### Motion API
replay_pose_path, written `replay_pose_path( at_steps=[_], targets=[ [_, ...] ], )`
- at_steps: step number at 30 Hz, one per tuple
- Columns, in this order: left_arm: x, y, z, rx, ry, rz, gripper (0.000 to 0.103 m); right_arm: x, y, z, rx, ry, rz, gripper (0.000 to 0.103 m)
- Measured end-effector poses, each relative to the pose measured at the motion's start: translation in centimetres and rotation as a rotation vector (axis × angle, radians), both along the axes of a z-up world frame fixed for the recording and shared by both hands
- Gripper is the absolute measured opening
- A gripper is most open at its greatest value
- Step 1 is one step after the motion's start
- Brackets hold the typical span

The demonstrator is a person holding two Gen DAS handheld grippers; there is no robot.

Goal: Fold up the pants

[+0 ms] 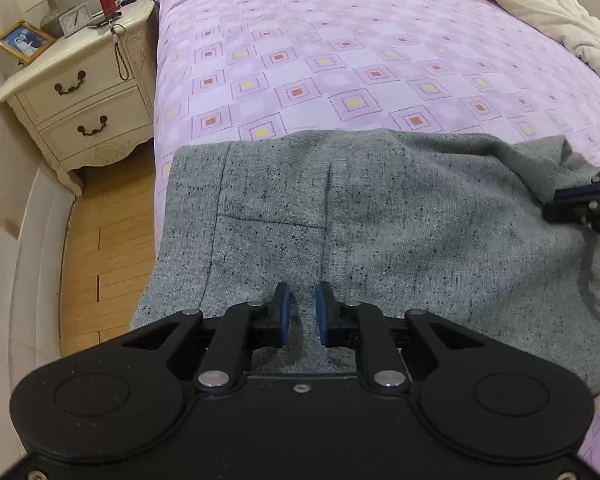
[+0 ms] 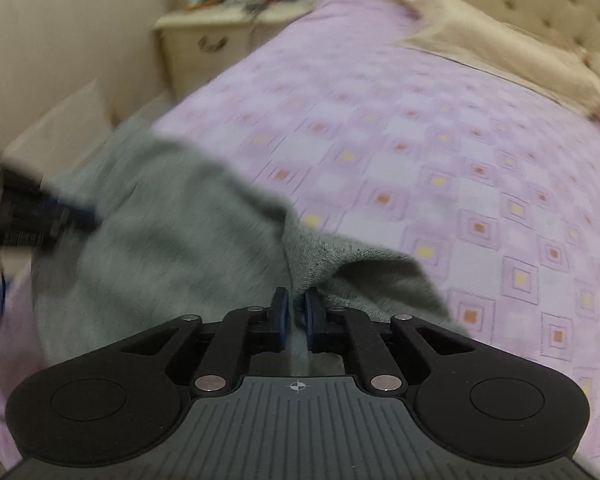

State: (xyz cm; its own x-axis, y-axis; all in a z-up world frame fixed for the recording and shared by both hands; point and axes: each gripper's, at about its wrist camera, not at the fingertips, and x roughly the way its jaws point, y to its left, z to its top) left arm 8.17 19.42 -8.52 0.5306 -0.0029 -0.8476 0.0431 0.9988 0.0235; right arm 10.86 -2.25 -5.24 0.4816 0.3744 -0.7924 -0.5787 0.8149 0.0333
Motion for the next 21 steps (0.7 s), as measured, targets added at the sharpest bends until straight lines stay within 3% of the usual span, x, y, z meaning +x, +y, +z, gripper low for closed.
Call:
replay_pose_path(
  at_steps=[2, 3, 12, 17, 21],
  targets=[
    [-0.3, -0.1, 0.1, -0.002, -0.004, -0.003, 0.023, 1.2, -0.3, 0.1, 0.051, 0.031, -0.026, 0.026],
    [-0.3, 0.0, 0.0, -0.002, -0.006, -0.003, 0.023, 1.8, -0.4, 0.1, 0.074, 0.044, -0.034, 0.028],
    [-0.6, -0.3, -0.2, 0.019, -0.028, -0.012, 0.023, 5.7, -1.9, -0.8, 0.233, 0.127, -0.174, 0.029],
    [-0.6, -0.2, -0.1, 0.011, -0.029, -0.013, 0.023, 6.2, -2.5, -0.7, 0.206, 0.109, -0.196, 0.029],
    [-0.6, 0.0, -0.1, 0.006, -0.033, -0.017, 0.023, 7.0, -3.0, -0.8, 0.242, 0.112, -0.22, 0.03]
  ],
)
